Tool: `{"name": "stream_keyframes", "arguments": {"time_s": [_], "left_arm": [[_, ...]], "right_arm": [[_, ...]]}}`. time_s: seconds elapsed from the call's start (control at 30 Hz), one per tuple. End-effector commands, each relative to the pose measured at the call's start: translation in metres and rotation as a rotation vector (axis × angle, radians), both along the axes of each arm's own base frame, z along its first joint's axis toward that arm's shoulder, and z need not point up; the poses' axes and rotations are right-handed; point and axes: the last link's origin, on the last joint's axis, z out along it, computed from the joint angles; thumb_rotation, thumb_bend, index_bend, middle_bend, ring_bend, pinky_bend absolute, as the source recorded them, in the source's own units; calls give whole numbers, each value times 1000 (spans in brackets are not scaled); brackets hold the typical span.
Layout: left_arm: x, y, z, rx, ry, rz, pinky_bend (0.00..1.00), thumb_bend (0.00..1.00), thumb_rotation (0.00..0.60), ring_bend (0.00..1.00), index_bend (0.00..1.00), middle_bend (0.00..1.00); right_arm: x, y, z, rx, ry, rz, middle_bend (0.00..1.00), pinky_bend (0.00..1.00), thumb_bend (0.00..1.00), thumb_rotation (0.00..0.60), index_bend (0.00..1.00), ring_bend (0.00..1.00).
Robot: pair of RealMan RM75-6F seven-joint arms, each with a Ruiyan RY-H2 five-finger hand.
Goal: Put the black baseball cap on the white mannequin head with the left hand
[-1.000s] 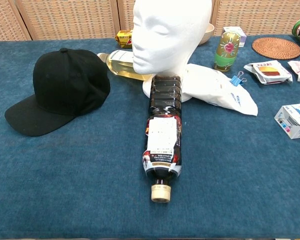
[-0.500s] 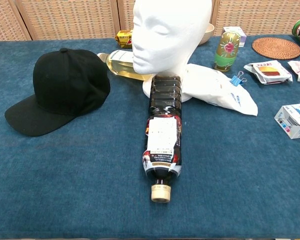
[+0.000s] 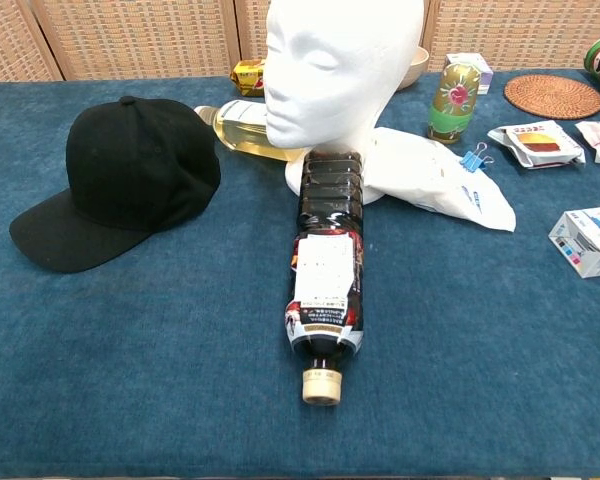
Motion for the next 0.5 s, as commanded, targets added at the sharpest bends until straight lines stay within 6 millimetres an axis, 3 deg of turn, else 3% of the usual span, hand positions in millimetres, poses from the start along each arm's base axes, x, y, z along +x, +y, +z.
{"name": "stream_keyframes", "arguments": {"time_s": [0.03, 0.2, 0.5], "left_arm": [[3, 9, -23, -58, 7, -35, 541, 81, 600, 426, 616, 556], [1, 15, -45, -100, 15, -46, 522, 81, 600, 399, 610, 530], [1, 24, -65, -100, -16, -64, 520, 85, 600, 392, 610, 523]], "right_arm": [[0, 0, 0, 0, 2, -2, 404, 421, 150, 600, 380, 437], [-1, -1, 0, -3, 4, -10, 404, 421, 149, 600, 380, 437], [-1, 0, 2, -12, 8, -17, 404, 421, 151, 600, 379, 437]]}}
